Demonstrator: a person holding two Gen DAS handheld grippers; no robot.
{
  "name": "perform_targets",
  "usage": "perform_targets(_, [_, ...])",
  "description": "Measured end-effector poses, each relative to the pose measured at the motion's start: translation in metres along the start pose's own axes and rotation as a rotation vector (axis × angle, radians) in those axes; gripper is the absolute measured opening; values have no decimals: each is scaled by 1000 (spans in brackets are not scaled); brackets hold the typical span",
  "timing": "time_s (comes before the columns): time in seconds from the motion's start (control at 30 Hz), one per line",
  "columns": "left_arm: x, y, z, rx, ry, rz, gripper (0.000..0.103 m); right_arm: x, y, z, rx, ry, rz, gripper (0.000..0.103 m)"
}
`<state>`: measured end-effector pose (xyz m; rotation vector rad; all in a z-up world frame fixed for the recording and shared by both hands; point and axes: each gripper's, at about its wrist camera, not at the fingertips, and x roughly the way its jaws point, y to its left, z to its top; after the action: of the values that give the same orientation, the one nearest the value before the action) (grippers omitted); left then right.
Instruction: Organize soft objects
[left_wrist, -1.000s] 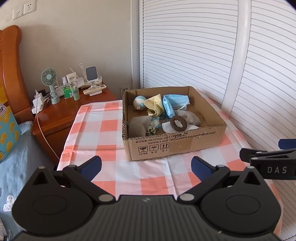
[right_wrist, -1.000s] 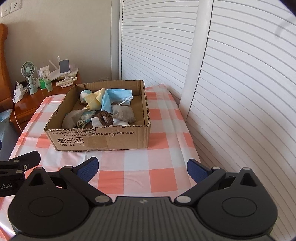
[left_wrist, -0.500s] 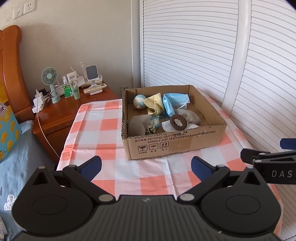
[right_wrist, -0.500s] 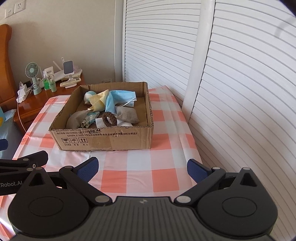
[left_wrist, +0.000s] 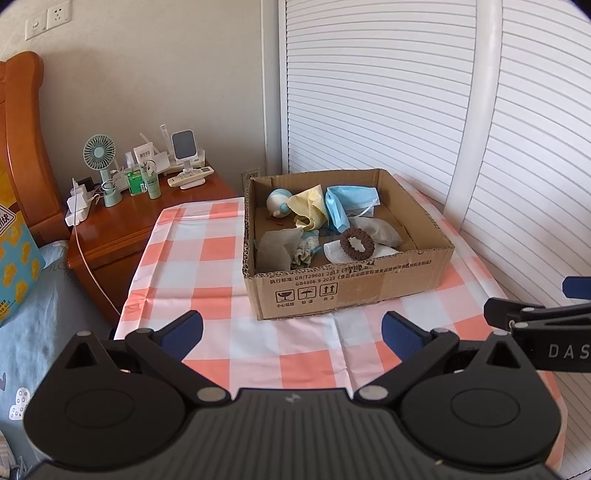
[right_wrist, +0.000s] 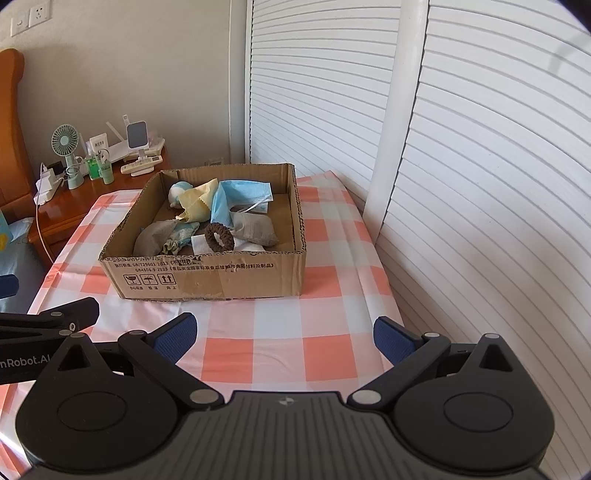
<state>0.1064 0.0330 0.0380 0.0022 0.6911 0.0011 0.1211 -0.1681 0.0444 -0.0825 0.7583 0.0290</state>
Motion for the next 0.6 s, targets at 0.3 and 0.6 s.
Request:
perform_targets(0.3, [0, 0, 0, 0, 0, 0, 102, -1, -1, 0, 1, -5, -2, 103])
perform_targets(0.6, [0, 1, 1, -1, 0, 2, 102, -2, -1, 0, 1, -5, -2, 103])
